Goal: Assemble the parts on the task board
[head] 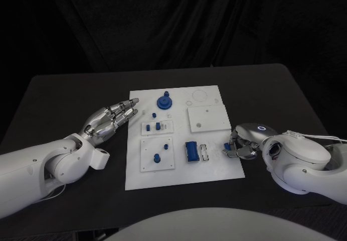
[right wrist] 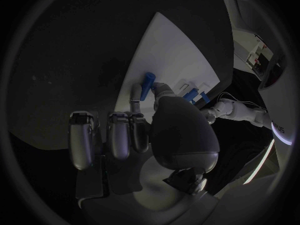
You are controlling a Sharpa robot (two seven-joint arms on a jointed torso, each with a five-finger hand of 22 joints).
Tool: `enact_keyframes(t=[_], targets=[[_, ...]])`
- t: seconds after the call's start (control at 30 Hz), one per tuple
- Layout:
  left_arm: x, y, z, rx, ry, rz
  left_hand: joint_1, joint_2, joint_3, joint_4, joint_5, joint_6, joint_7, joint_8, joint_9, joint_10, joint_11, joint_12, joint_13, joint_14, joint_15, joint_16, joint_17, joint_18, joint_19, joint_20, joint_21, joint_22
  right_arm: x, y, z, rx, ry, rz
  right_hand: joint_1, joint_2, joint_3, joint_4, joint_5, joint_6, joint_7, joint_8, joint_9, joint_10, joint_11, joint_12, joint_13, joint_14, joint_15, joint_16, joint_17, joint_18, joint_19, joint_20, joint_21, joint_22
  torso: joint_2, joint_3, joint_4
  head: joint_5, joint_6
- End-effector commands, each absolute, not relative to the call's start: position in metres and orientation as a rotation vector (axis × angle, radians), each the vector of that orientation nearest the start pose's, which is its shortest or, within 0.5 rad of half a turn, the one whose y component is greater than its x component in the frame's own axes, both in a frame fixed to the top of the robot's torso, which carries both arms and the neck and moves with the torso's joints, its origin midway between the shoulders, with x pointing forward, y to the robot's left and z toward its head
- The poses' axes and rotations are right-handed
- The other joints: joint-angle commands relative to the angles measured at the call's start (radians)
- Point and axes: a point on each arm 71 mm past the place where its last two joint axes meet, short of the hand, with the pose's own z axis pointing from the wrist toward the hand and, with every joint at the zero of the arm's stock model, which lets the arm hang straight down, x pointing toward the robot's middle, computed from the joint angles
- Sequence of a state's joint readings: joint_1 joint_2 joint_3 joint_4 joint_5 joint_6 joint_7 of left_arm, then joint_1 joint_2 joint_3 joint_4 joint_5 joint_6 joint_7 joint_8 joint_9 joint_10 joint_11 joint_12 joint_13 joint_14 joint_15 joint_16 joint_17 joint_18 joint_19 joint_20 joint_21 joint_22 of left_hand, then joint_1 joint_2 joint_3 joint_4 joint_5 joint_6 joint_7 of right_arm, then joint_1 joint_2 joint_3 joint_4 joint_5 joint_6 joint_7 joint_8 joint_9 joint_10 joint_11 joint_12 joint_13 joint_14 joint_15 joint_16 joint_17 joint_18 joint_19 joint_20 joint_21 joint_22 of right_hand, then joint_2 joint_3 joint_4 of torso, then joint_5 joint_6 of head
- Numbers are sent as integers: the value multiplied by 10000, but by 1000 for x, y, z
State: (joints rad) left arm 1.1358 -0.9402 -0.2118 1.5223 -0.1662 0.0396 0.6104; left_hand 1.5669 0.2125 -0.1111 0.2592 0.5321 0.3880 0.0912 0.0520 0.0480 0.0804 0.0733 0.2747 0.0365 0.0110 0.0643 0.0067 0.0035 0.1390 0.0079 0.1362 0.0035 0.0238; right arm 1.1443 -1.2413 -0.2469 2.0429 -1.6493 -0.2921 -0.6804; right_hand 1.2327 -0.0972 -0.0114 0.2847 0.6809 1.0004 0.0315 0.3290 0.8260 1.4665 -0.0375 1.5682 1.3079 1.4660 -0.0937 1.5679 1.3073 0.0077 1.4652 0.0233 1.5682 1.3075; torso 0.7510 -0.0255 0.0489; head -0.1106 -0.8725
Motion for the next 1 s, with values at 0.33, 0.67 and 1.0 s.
enact_keyframes(t=[0.33,0.67,1.0], targets=[[433,237,-252,-9001,16277,-18062,93,20,86,-10,64,31,42,52,18,8,81,57,13,-1,83,-9,10,25,31,77,57,22,339,-256,-242,121,20045,1190,749,-13,376,-127,808,48,5,-135,-264,1043,38,26,2629,1048,52,29,2635,-77,1056,12,26,2633,-1,3,1,5,-1],[432,237,-253,-9049,16327,-18065,107,31,112,-19,66,55,54,59,22,19,92,78,16,-3,88,-10,9,28,32,84,58,22,342,-251,-247,597,20316,1437,1480,-12,962,-514,2511,155,20,-40,-344,1043,43,26,2629,1048,58,29,2635,-77,1056,14,26,2633,-5,-2,3,61,-1],[431,238,-255,-9115,16401,-18068,115,36,129,-26,67,56,62,61,22,24,100,84,17,-2,92,-10,10,29,31,90,57,20,341,-250,-243,3550,19774,3075,1507,-214,1268,-901,2953,77,-140,795,452,1043,-99,26,2629,1048,-60,29,2635,-77,1056,-89,26,2633,6,1,5,92,-1]])
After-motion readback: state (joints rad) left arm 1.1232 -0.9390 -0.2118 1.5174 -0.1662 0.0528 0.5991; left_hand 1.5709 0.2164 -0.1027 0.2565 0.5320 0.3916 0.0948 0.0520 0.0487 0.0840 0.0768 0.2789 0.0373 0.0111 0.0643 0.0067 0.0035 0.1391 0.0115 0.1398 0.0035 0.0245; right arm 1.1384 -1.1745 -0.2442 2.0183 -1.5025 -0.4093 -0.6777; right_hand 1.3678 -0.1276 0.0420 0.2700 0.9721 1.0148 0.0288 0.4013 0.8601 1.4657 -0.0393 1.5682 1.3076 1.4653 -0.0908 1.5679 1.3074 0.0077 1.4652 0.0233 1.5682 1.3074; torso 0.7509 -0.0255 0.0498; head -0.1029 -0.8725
